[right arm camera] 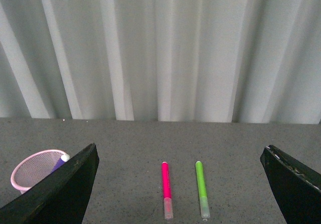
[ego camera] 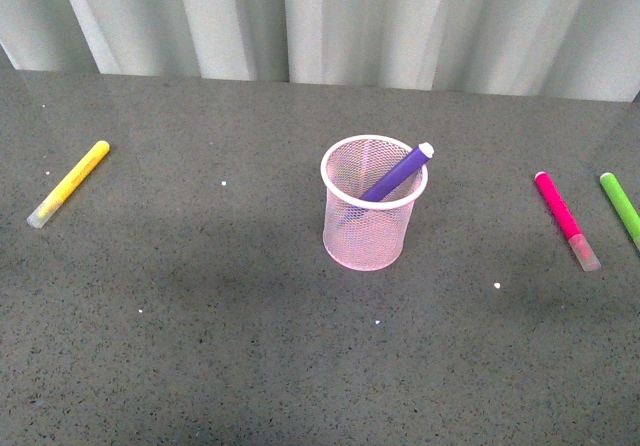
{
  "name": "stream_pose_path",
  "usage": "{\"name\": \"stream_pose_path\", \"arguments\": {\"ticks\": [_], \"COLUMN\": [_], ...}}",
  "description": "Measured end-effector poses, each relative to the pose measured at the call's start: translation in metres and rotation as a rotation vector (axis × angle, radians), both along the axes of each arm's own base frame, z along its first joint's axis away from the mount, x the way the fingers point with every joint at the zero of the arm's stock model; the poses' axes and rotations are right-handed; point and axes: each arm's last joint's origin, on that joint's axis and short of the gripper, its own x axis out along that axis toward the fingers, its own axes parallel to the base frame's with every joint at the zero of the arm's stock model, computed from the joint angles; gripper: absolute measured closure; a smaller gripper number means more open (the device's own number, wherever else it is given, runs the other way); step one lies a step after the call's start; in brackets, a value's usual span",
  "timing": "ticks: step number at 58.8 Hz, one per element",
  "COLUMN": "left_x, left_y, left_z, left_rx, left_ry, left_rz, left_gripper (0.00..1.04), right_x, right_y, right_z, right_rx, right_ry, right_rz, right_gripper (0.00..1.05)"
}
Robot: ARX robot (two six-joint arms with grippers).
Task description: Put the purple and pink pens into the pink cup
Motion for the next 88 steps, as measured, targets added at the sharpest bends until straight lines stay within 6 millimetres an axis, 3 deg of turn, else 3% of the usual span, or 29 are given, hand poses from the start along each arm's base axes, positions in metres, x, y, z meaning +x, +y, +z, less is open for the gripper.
{"name": "stream_pose_path", "arguments": {"ticks": [62, 82, 88], "left_x": [-0.032, -0.032, -0.032], "left_y": [0.0, 0.0, 0.0], "left_z": [-0.001, -0.001, -0.001], "left_rx": [0.0, 0.0, 0.0], "left_ry": [0.0, -0.002, -0.002], "left_rz": [0.0, 0.0, 0.0], "left_gripper": [1.01, 1.01, 0.84], "right_x": [0.0, 0.0, 0.0], "right_y": [0.0, 0.0, 0.0], "right_z": [0.0, 0.0, 0.0], "right_rx": [0.0, 0.0, 0.0], "right_ry": [0.0, 0.0, 0.0], "right_rz": [0.0, 0.0, 0.0], "right_gripper": [0.07, 0.07, 0.07]}}
